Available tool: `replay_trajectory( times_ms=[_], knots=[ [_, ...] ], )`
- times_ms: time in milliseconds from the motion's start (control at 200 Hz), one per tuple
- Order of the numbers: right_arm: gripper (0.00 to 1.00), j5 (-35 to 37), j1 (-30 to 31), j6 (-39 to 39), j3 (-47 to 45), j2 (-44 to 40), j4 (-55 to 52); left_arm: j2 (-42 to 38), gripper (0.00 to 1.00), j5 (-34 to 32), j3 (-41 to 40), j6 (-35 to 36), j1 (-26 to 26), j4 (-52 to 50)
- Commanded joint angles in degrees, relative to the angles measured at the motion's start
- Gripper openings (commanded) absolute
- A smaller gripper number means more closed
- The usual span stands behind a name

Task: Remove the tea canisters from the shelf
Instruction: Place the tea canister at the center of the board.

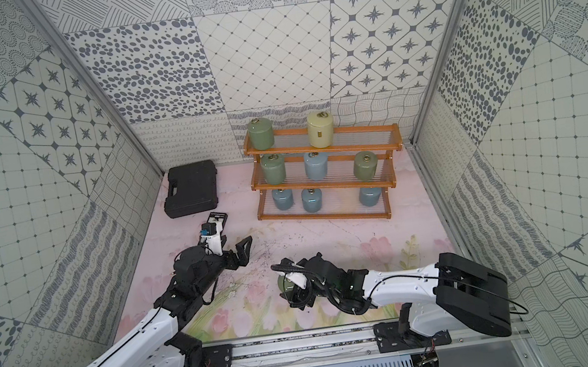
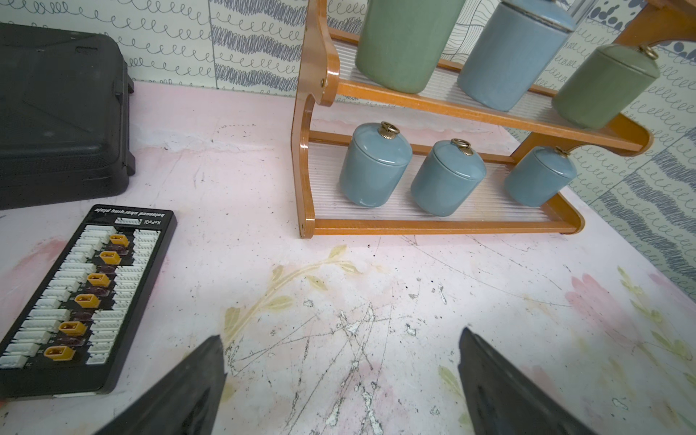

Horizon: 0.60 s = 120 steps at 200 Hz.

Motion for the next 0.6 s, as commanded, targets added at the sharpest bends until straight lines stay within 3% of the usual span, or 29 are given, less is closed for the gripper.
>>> replay_trajectory(
  times_ms=[0,595],
  knots=[
    [0.57,2.7,1.6,1.4,-1.0,-0.2,10.4,0.2,1.0,-0.2,-0.2,-1.4,-0.2,0.1],
    [0.57,7.3,7.5,3.0,-6.4,1.7,13.4,0.4,1.0,-0.2,-0.5,-3.7,-0.2,-0.8]
  ],
)
